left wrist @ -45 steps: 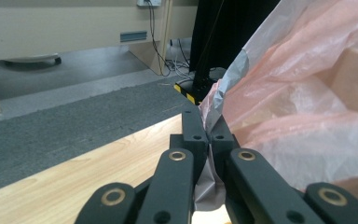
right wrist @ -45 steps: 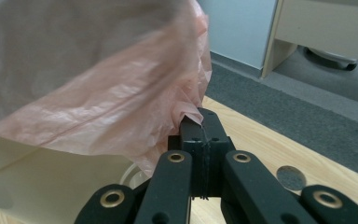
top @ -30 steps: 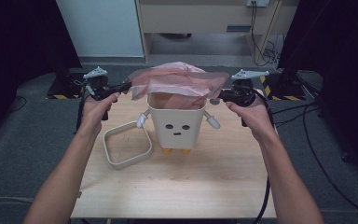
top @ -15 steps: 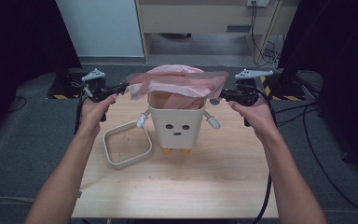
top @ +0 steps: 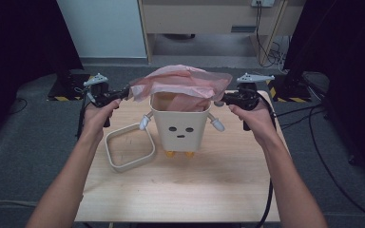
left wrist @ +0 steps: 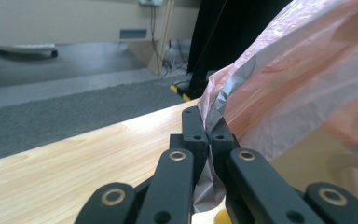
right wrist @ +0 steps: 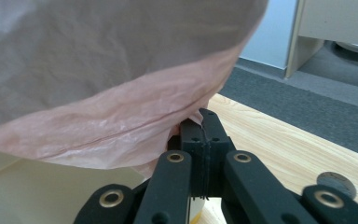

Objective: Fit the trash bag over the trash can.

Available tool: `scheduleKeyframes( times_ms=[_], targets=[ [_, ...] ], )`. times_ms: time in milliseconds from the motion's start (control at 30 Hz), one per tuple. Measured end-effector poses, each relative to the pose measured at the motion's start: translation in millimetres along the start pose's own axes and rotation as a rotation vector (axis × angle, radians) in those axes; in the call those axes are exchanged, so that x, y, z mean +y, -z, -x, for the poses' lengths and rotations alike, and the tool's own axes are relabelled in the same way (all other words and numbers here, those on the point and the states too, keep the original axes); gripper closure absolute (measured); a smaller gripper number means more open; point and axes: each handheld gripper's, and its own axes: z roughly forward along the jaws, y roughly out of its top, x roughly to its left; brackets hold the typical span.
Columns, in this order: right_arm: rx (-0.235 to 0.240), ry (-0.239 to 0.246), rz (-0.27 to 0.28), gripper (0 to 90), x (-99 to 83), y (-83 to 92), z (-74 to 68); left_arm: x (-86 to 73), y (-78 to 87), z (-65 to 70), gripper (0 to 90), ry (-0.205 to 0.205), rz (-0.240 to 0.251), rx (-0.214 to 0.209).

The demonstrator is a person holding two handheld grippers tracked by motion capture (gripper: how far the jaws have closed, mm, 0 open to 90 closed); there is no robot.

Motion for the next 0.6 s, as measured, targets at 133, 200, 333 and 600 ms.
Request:
scheduleKeyframes(
  times_ms=[133,200,333,600],
  targets=[
    [-0.020,0.000,0.013,76.6,-0.1,5.9,1.4,3.9,4.0,3.9,89.2,-0.015,0.006,-0.001],
    [-0.033,-0.006,0.023,68.4,0.2,9.6,2.1,7.1,5.5,5.8,89.1,-0.019,0.014,-0.001],
    [-0.048,-0.007,0.047,55.0,1.2,19.1,3.3,10.7,5.9,7.7,89.1,-0.025,0.021,0.004],
    [-0.042,-0.014,0.110,37.3,3.4,40.8,6.1,12.0,0.3,7.9,89.1,-0.026,0.015,0.011]
  ],
)
